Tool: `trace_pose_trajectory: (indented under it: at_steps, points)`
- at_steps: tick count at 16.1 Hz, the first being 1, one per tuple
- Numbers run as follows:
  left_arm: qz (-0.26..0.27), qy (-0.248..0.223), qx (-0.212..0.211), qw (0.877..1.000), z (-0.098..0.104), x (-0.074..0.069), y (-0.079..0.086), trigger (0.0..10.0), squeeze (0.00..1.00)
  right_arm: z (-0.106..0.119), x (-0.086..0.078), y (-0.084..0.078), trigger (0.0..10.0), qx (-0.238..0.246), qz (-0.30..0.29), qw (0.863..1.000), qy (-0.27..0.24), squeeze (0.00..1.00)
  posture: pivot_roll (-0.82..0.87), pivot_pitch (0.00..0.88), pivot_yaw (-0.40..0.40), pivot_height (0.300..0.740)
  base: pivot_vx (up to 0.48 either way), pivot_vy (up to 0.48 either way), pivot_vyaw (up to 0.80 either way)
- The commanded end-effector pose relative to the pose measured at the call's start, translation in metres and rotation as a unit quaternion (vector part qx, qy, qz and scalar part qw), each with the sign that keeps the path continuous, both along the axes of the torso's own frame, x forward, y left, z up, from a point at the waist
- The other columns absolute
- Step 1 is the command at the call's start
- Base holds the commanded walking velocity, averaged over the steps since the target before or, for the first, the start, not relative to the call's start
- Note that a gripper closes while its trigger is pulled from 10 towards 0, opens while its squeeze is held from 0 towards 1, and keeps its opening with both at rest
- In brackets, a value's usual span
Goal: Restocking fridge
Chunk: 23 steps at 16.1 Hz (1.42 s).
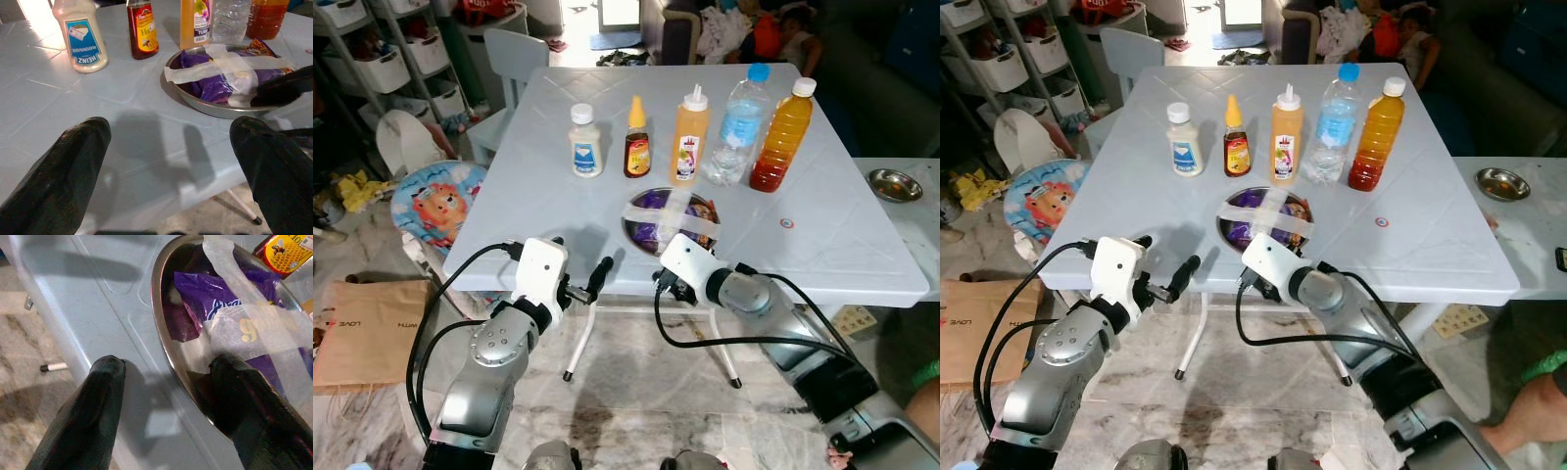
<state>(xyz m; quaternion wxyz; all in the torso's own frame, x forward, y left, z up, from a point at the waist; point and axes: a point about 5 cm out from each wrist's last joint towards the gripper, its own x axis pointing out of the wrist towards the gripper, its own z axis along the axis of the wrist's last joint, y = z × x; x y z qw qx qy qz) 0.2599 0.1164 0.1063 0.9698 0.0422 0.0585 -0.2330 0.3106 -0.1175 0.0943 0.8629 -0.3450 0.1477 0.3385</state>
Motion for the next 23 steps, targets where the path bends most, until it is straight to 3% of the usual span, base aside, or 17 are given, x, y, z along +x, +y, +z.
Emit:
trace_pose_trajectory:
  at_steps: [1,8,9,10,11,12,13,17,23]
  points:
    - [-0.006,0.002,0.004,1.0,0.002,-0.001,0.0,10.0,0.0,-0.004,0.003,-0.01,0.0,-0.017,-0.004,1.0,0.009,0.0,0.0,0.0,0.054,0.74,0.0,0.0,0.0]
    - [-0.005,0.023,-0.001,1.0,-0.002,-0.003,0.001,10.0,0.0,-0.002,0.013,-0.028,0.0,-0.048,0.007,0.999,-0.01,0.0,0.0,0.0,0.055,0.74,0.0,0.0,0.0]
    - [-0.003,0.028,-0.004,1.0,-0.002,-0.002,0.001,10.0,0.0,-0.001,0.014,-0.036,4.0,-0.056,0.005,0.998,-0.015,0.0,0.0,0.0,0.056,0.74,0.0,0.0,0.0]
    - [-0.003,0.029,-0.003,1.0,-0.002,-0.002,0.002,10.0,0.0,-0.002,0.014,-0.041,7.4,-0.061,0.003,0.998,-0.015,0.0,0.0,0.0,0.057,0.74,0.0,0.0,0.0]
    - [-0.004,0.03,-0.002,1.0,-0.002,-0.002,0.002,10.0,0.0,-0.003,0.013,-0.044,6.5,-0.063,0.002,0.998,-0.014,0.0,0.0,0.0,0.057,0.74,0.0,0.0,0.0]
    - [-0.005,0.032,-0.002,0.999,-0.003,-0.002,0.001,10.0,0.0,-0.005,0.013,-0.047,2.5,-0.066,0.001,0.998,-0.014,0.0,0.0,0.0,0.058,0.74,0.0,0.0,0.0]
    - [-0.006,0.032,-0.001,0.999,-0.003,-0.002,0.001,10.0,0.0,-0.006,0.012,-0.049,0.0,-0.068,0.0,0.998,-0.013,0.0,0.0,0.0,0.06,0.74,0.0,0.0,0.0]
    - [-0.002,0.038,-0.002,0.999,-0.004,-0.001,0.001,10.0,0.0,-0.008,0.011,-0.053,0.0,-0.076,0.01,0.997,-0.021,0.0,0.0,0.0,0.061,0.74,0.0,0.0,0.0]
    - [0.036,0.061,-0.038,0.997,-0.004,0.003,0.006,10.0,0.0,-0.001,0.001,-0.048,0.0,-0.065,0.065,0.994,-0.063,0.0,0.0,0.0,0.058,0.74,0.0,0.0,0.0]
